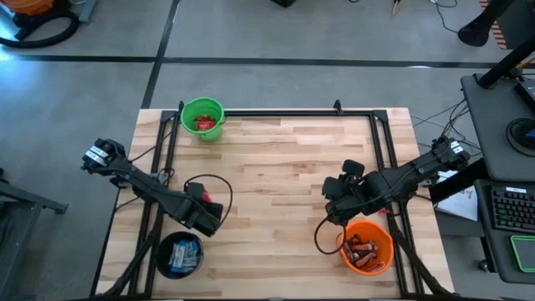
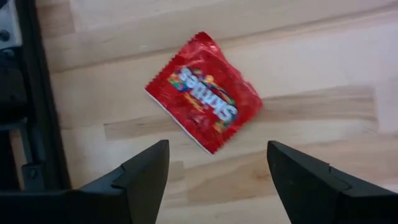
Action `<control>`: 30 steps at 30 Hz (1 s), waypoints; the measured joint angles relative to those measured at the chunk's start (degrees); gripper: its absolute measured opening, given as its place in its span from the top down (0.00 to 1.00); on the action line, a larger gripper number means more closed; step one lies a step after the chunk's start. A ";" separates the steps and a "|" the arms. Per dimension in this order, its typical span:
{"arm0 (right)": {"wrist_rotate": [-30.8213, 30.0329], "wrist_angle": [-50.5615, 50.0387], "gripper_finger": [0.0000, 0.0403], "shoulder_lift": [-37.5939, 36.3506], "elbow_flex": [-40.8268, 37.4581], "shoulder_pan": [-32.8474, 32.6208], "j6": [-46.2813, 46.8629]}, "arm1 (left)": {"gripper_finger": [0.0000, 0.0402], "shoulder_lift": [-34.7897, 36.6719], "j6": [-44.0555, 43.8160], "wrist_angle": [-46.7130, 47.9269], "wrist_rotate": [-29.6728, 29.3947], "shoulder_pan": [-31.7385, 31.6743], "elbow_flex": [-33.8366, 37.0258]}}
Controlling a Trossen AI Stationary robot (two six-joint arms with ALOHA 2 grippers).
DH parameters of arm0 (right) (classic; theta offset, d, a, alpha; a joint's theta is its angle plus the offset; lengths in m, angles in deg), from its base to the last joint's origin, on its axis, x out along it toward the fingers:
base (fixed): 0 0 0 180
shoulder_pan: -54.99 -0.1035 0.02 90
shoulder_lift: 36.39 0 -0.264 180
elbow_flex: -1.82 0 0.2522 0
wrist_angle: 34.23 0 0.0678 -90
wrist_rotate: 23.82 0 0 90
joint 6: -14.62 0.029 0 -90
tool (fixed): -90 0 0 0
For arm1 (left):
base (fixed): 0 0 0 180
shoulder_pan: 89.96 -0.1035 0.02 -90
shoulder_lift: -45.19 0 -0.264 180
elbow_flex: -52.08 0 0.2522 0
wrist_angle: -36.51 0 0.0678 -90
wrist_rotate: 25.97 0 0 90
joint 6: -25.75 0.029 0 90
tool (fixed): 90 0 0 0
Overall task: Sort candy
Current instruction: Put the red candy into the green bucket
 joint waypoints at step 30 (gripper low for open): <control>0.10 -0.04 0.69 0.00 0.00 0.00 -0.24 | 0.37 0.03 0.76 -22.63 2.73 -9.82 16.92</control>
